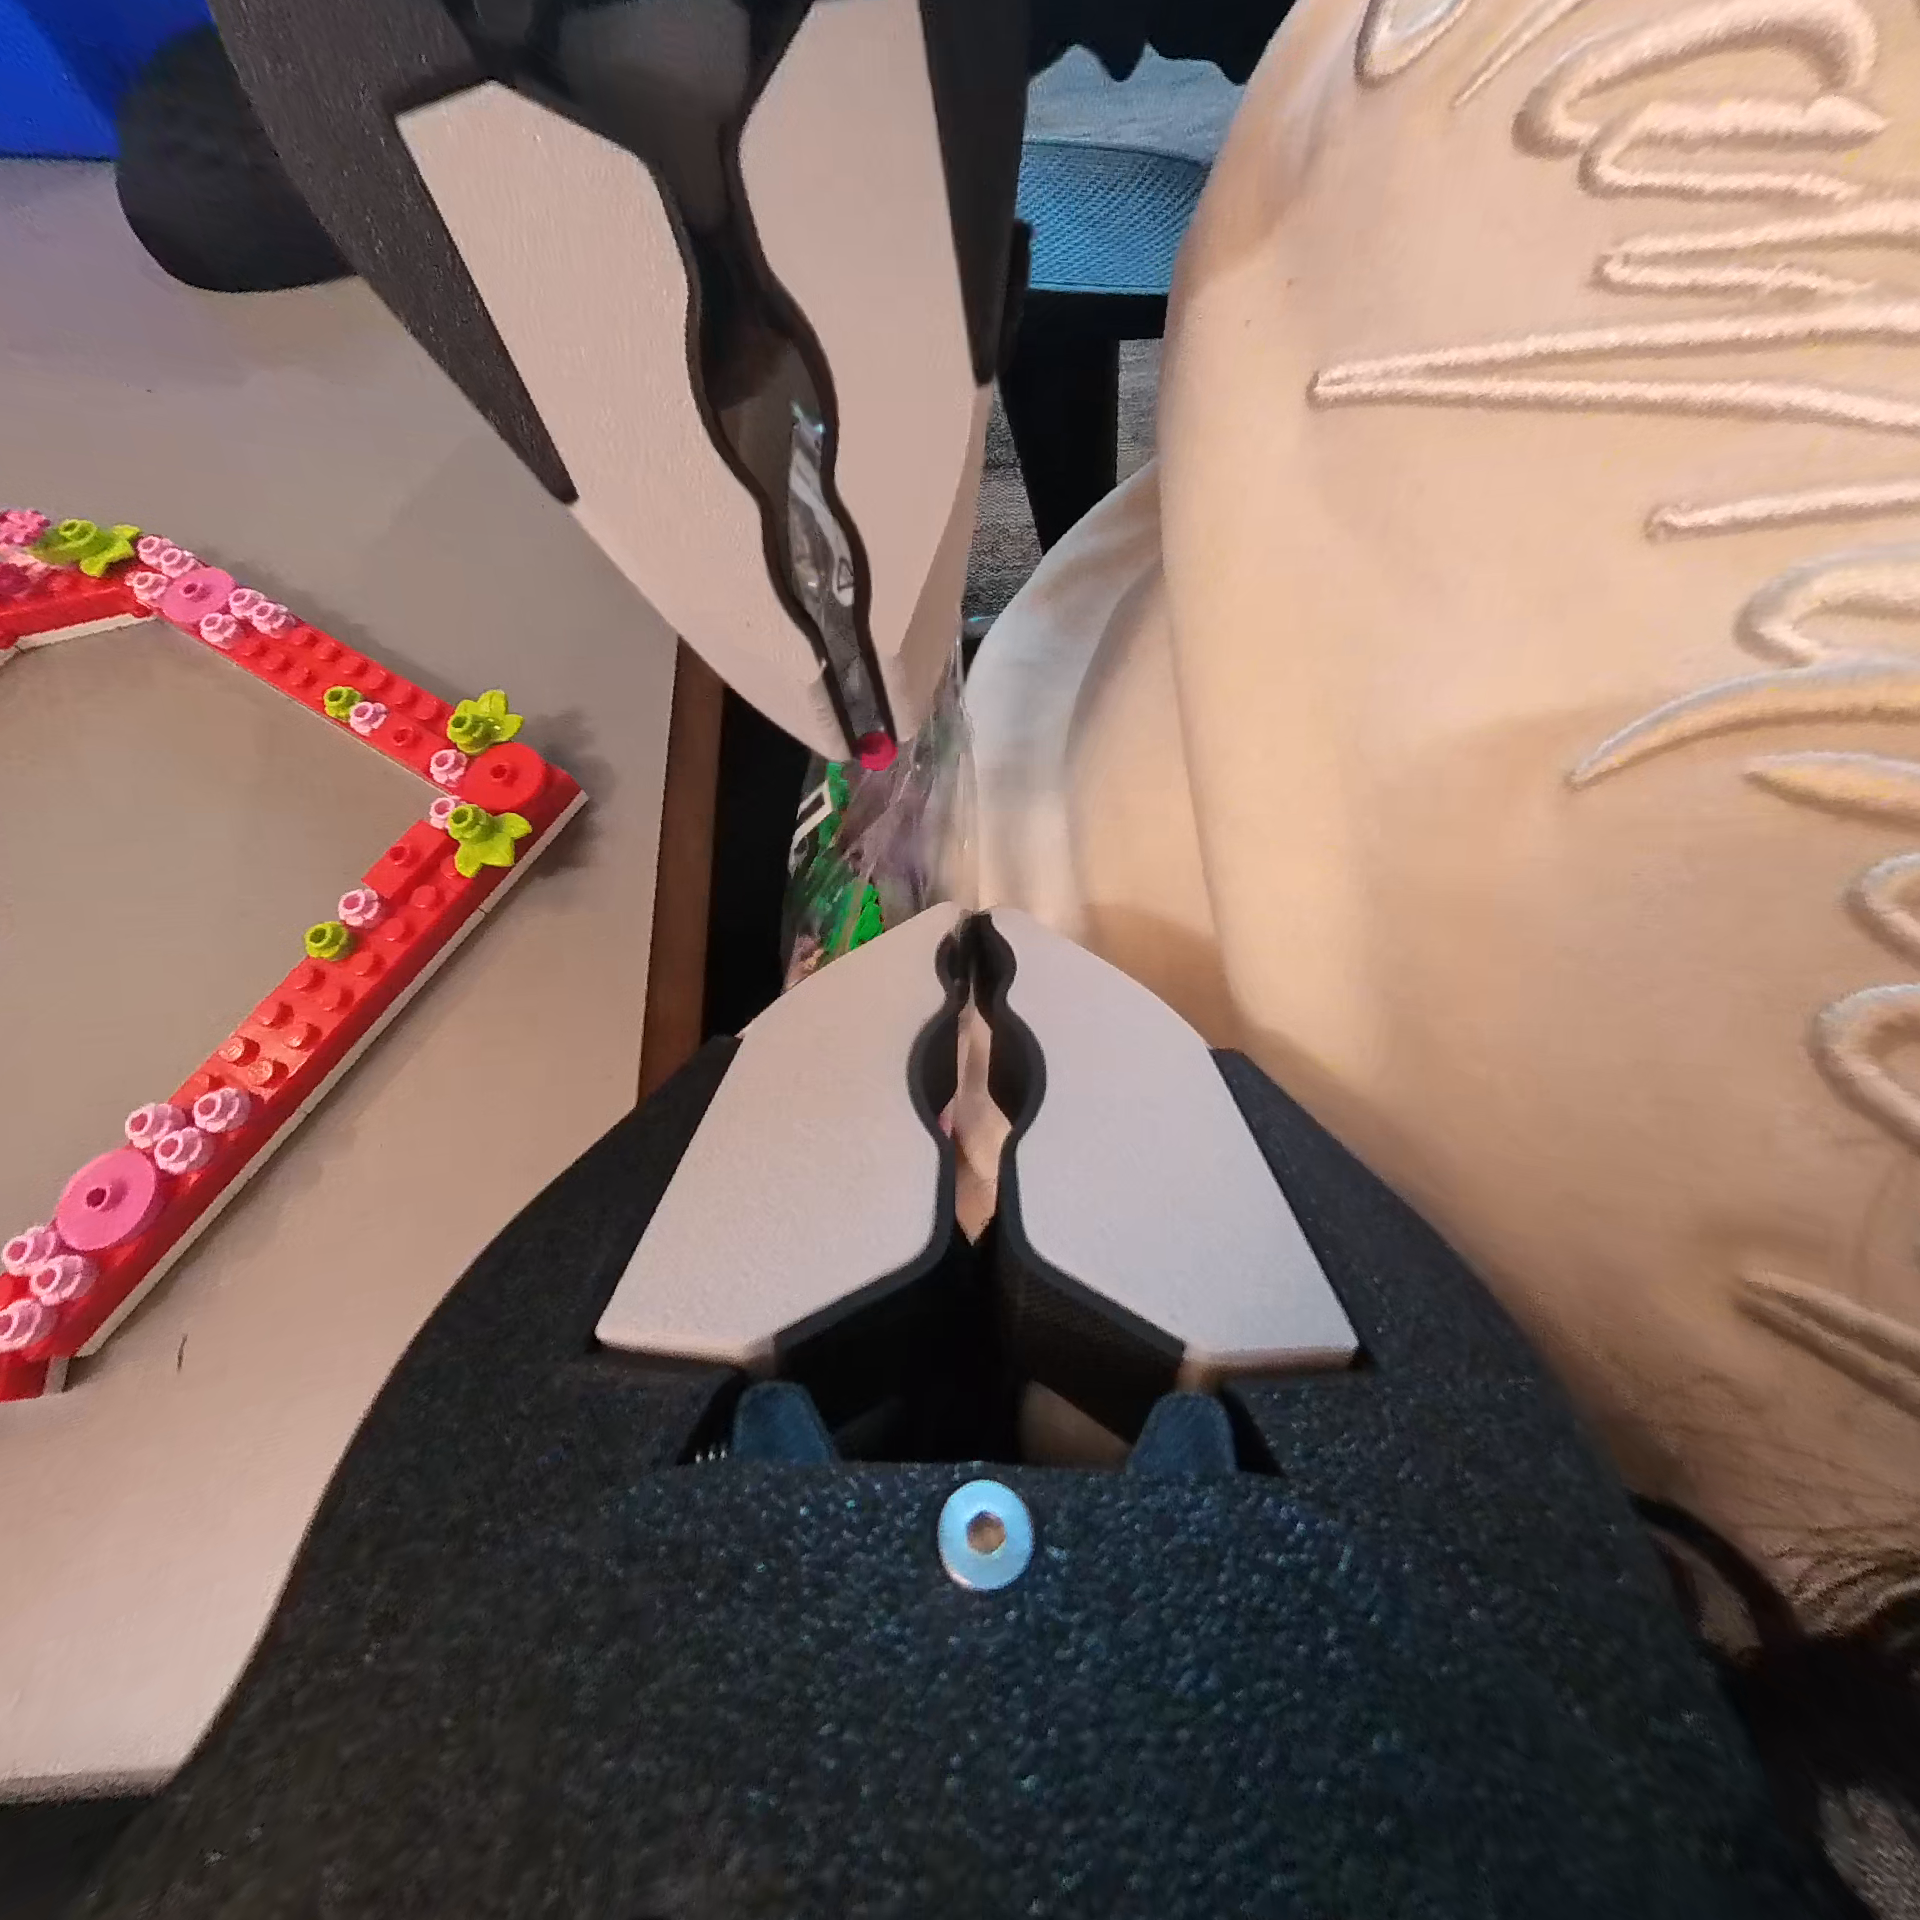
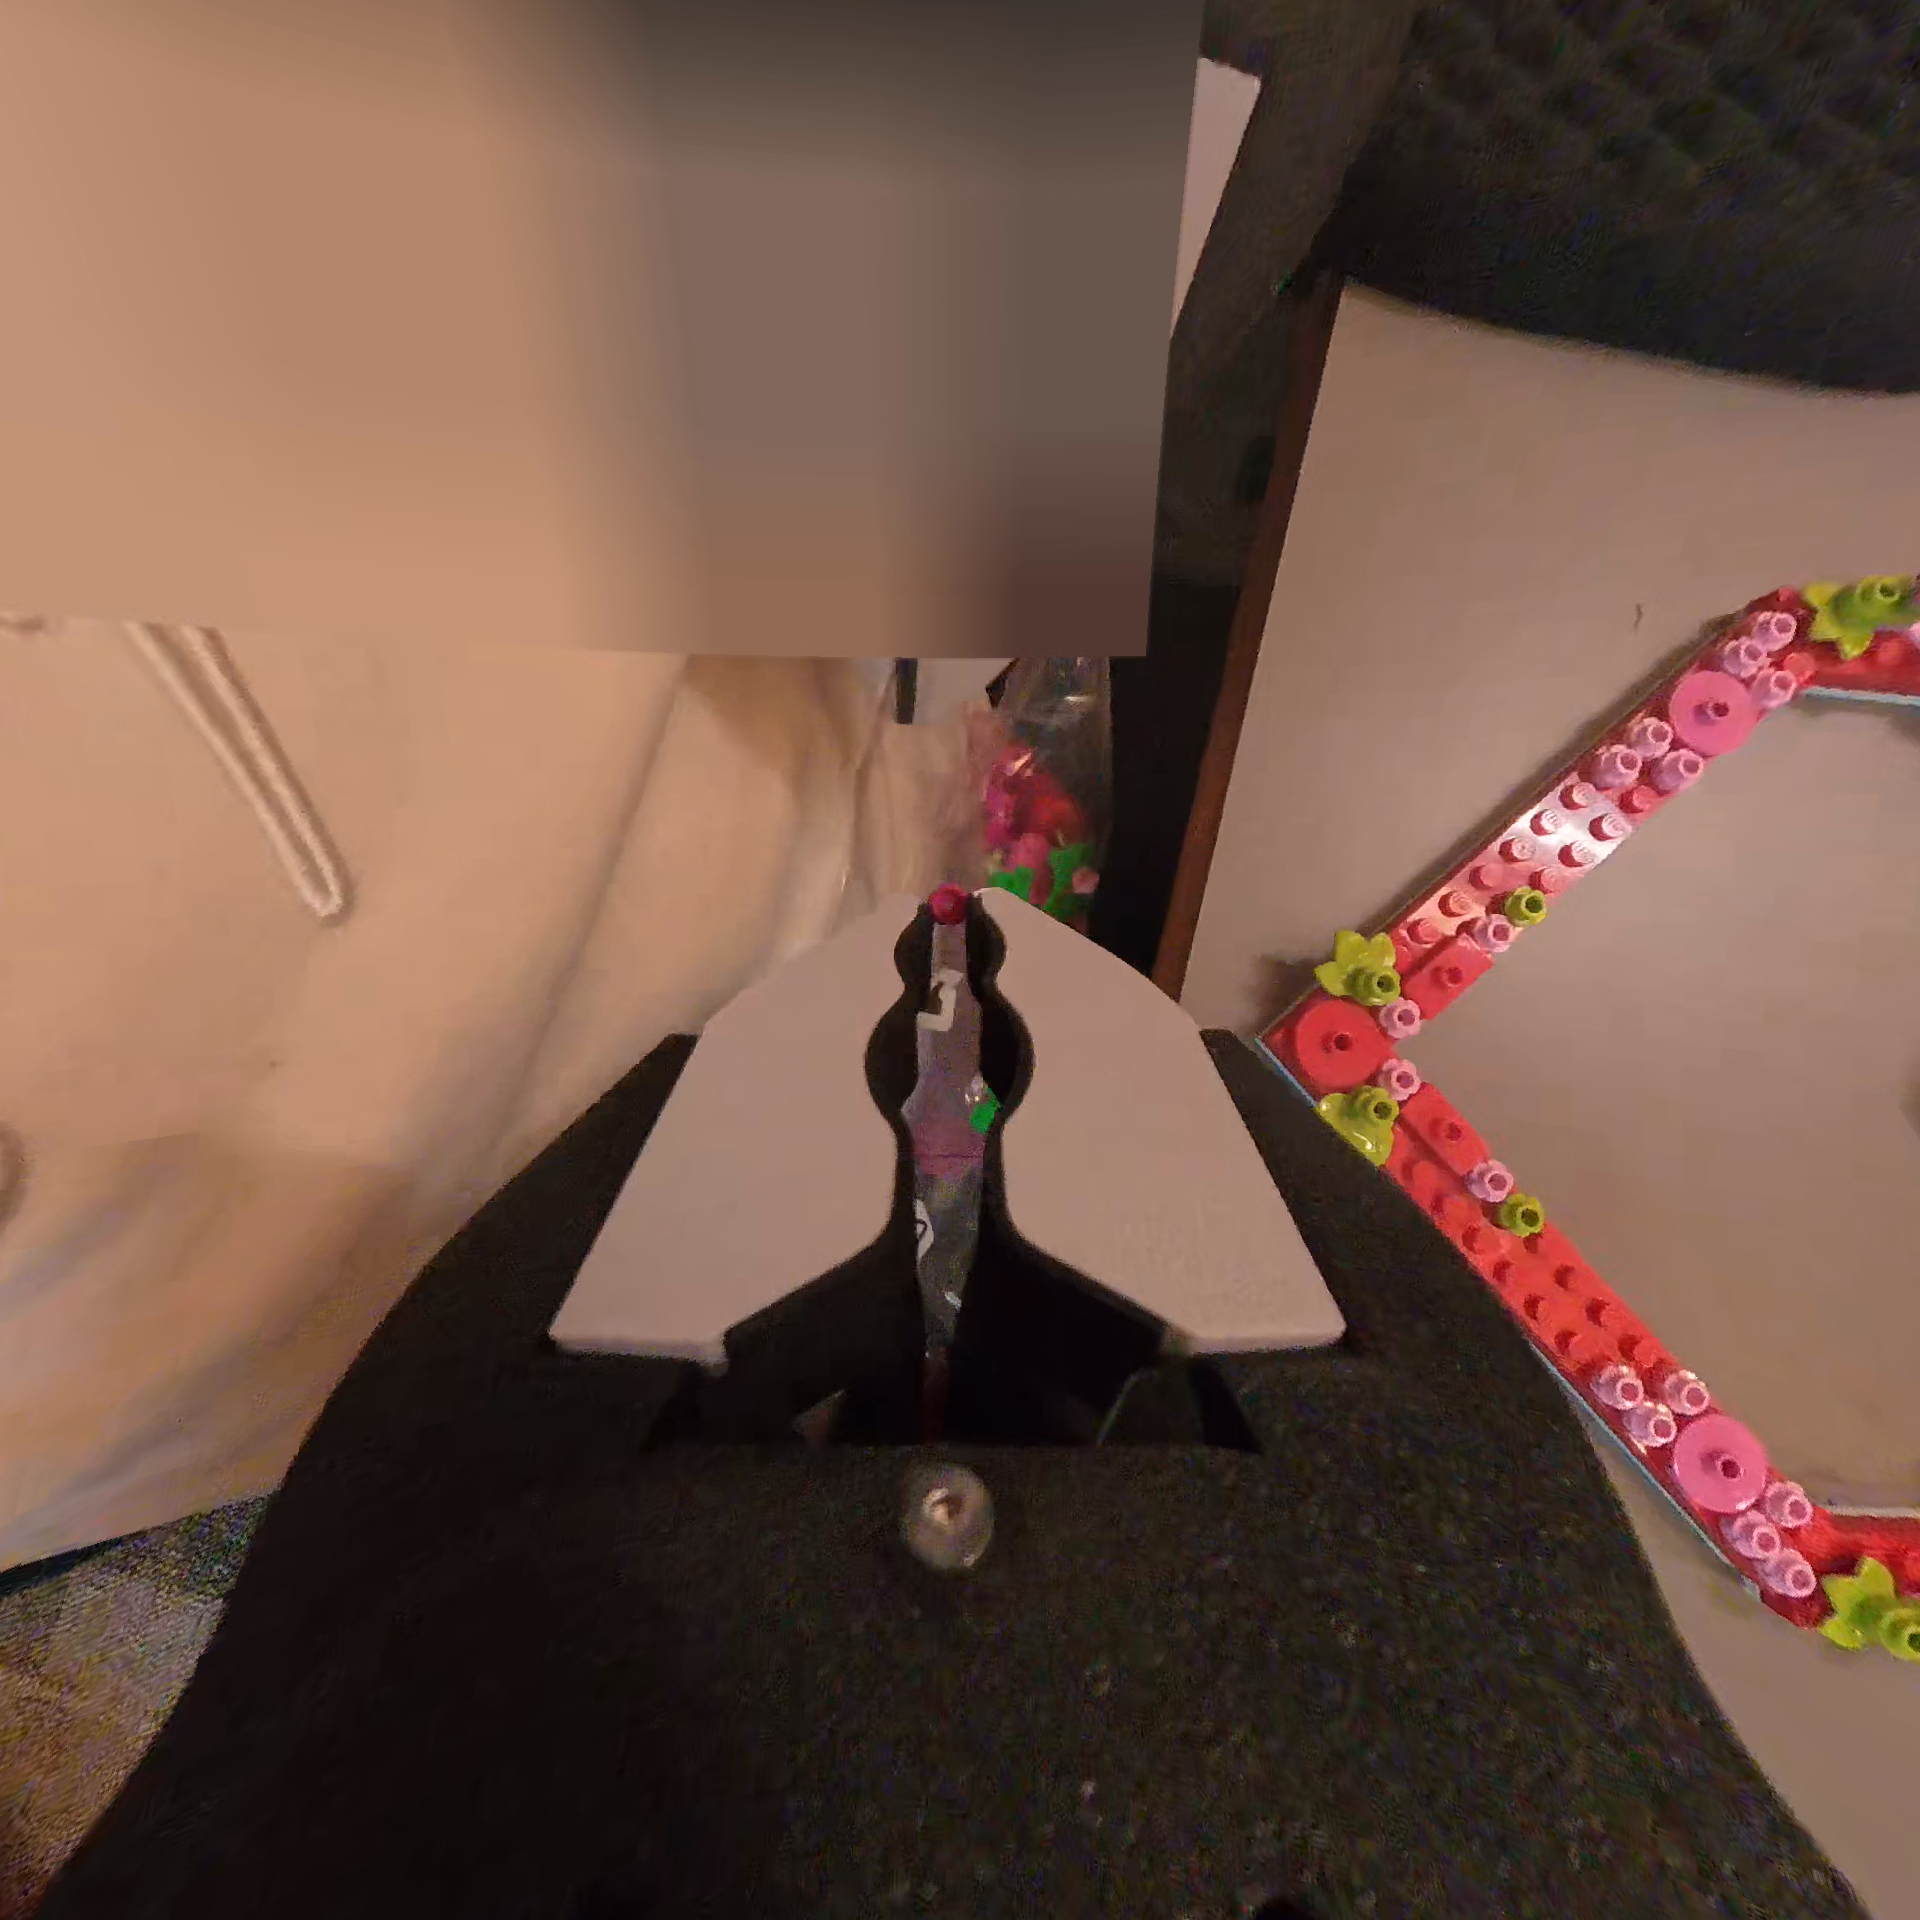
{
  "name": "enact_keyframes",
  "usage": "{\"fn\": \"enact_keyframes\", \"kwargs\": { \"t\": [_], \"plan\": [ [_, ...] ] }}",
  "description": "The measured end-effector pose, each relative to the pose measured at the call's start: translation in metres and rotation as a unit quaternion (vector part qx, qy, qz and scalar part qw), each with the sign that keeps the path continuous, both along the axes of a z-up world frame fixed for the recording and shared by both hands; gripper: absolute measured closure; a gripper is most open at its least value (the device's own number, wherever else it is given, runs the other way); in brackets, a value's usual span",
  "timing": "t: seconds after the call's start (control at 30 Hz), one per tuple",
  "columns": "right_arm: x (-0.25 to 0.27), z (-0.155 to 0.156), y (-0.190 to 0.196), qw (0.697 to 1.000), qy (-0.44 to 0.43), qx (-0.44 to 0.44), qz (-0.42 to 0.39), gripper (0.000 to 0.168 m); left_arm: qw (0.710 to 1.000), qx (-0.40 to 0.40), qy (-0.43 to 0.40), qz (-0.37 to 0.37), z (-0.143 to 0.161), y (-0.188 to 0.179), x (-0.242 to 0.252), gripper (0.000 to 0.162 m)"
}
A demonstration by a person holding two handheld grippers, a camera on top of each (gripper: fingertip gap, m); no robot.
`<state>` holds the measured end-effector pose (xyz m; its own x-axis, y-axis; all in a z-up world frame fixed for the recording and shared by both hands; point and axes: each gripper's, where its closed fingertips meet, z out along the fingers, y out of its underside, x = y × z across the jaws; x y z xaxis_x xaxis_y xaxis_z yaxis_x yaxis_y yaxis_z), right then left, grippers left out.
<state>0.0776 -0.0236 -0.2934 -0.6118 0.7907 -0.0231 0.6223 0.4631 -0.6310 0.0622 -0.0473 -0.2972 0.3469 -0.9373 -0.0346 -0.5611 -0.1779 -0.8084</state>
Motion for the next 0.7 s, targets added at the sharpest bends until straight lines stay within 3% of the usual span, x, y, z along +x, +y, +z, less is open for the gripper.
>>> {"fn": "enact_keyframes", "kwargs": {
  "t": [0.03,0.23,0.33,0.53,0.7],
  "plan": [
    [-0.001,0.002,0.0,1.0,0.005,-0.007,-0.003,0.163,1.0,0.0,0.001,0.0,-0.001,0.0,0.0,0.162],
    [-0.005,0.016,0.002,0.997,0.055,-0.045,-0.029,0.163,1.0,0.012,-0.004,0.006,-0.001,0.005,0.002,0.162],
    [-0.012,0.02,-0.002,0.996,0.084,-0.017,-0.023,0.163,1.0,0.02,-0.015,0.005,0.001,0.006,0.003,0.162],
    [-0.006,-0.006,0.0,0.996,0.036,0.077,0.015,0.162,1.0,0.018,-0.022,-0.009,-0.001,0.002,0.008,0.162],
    [0.014,-0.019,0.008,0.994,-0.021,0.099,0.035,0.142,0.999,0.026,-0.014,-0.013,-0.001,0.002,0.008,0.162]
  ]
}}
